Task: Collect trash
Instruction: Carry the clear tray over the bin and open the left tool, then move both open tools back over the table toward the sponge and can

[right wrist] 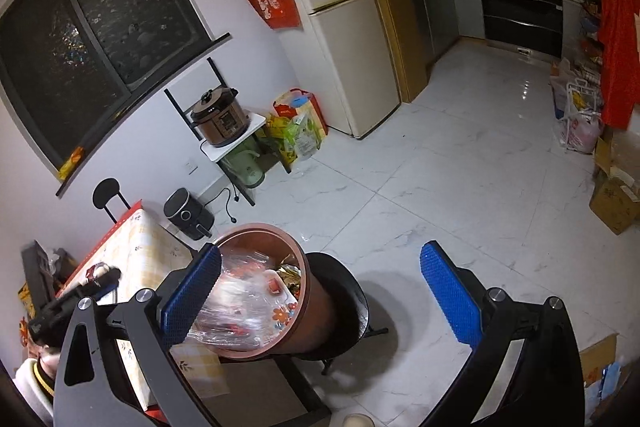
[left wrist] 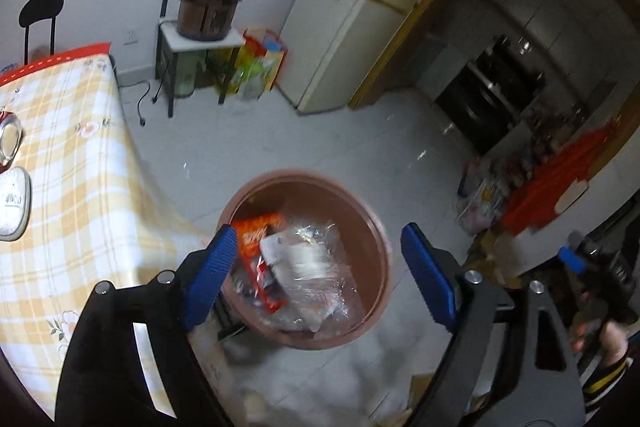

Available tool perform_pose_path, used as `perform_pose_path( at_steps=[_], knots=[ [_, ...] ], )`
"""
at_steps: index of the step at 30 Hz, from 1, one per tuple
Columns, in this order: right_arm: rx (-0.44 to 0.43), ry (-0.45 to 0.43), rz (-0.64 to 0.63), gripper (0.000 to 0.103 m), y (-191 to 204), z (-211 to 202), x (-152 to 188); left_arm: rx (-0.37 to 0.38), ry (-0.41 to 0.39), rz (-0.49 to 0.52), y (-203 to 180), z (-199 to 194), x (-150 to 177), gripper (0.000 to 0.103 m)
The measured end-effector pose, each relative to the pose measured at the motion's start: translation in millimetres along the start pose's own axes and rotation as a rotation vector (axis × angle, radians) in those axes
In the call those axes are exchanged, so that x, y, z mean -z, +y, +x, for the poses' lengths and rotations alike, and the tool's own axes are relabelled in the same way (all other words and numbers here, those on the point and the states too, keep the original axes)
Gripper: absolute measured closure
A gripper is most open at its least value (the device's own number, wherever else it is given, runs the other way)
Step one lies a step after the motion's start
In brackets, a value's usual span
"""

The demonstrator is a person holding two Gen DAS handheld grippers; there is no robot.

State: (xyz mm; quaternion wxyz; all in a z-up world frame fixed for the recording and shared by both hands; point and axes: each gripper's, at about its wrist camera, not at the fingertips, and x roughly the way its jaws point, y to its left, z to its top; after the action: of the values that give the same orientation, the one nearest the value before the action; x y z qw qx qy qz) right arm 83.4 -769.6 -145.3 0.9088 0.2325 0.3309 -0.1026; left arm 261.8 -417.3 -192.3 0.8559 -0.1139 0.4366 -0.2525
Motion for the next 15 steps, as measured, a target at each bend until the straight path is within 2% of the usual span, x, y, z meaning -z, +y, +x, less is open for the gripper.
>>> perform_pose_path(
  at_steps=[4, 7, 11, 15],
  knots=[
    [-0.022, 0.004, -0.025, 0.005, 14.7, 7.4, -3.7, -0.038, -0.068, 0.024, 6.7, -32.0, -3.9, 0.009],
    [-0.061, 0.007, -0.061, 0.005, 36.8, 17.3, -9.5, -0.077, -0.115, 0.012, 21.3, -61.9, -4.8, 0.007],
    [-0.124, 0.021, -0.121, 0.005, 73.3, 31.1, -14.4, -0.167, -0.162, -0.032, 55.9, -106.6, -2.8, 0.006],
    [-0.185, 0.048, -0.172, 0.005, 112.9, 48.7, -12.5, -0.285, -0.220, -0.111, 106.3, -161.9, 4.0, 0.006]
  ],
)
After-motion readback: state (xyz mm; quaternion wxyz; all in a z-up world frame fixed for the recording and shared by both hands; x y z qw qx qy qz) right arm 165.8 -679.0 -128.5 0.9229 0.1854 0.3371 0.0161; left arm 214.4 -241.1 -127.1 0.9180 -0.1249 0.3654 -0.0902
